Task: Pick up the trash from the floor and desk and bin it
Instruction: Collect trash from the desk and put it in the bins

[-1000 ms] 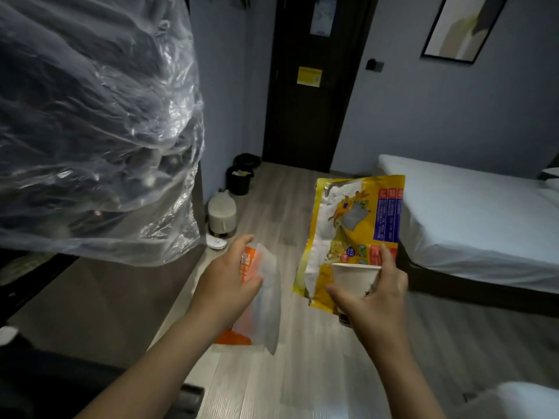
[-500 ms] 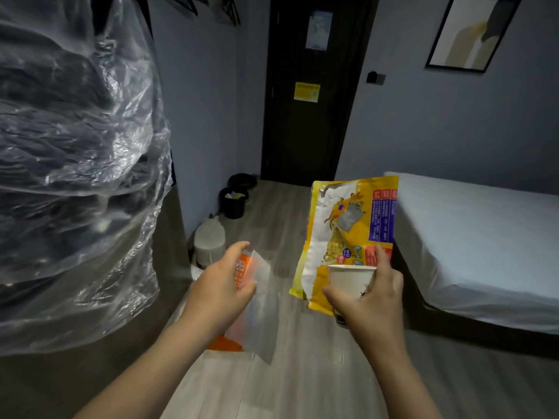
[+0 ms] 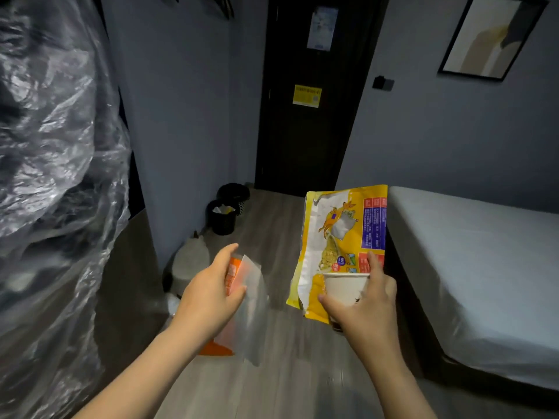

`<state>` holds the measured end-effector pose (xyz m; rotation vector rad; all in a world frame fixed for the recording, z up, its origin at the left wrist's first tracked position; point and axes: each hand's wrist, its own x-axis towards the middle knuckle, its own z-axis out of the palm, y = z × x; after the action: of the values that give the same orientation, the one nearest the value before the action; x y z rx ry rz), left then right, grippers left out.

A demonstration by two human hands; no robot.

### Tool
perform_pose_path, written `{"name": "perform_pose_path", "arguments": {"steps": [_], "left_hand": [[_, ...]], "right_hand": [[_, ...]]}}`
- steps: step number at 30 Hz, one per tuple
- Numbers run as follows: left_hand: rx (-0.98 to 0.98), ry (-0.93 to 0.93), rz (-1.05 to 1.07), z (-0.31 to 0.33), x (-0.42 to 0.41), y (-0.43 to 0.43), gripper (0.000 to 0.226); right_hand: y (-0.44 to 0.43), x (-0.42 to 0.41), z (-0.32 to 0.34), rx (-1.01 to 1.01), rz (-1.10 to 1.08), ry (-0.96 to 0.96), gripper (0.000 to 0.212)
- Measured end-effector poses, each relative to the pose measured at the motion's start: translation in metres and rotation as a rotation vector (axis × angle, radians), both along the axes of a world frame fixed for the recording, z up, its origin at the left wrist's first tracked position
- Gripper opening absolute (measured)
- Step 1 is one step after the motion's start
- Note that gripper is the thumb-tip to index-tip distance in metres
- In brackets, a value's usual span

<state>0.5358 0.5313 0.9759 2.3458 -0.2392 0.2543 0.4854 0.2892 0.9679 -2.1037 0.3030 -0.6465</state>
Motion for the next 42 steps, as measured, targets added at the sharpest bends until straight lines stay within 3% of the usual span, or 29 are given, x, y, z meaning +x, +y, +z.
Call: {"name": "perform_pose_path", "arguments": {"steps": [6,14,26,42], "left_hand": [[-0.013,0.008,-0.010,0.007,0.118,-0.017,0.080],[0.065,-0.004,-0.037,0.008,0.244,-0.083,0.066],[-0.003,-0.014,0.093,0.019,0.411,-0.188,0.053],[-0.023,0.061,0.208,-0.022,0.644,-0.171,0.052]], "right_hand": [[-0.018,0.111,0.008,-0.028,-0.012,0.032,0.112],[-0.073,0.240,-0.004,-0.009,-0.033,0.065,0.112],[-0.185,0.442,0.003,-0.038,0.098,0.045,0.110],[-0.171,0.686,-0.032,-0.042,0.235,0.145,0.109]]}}
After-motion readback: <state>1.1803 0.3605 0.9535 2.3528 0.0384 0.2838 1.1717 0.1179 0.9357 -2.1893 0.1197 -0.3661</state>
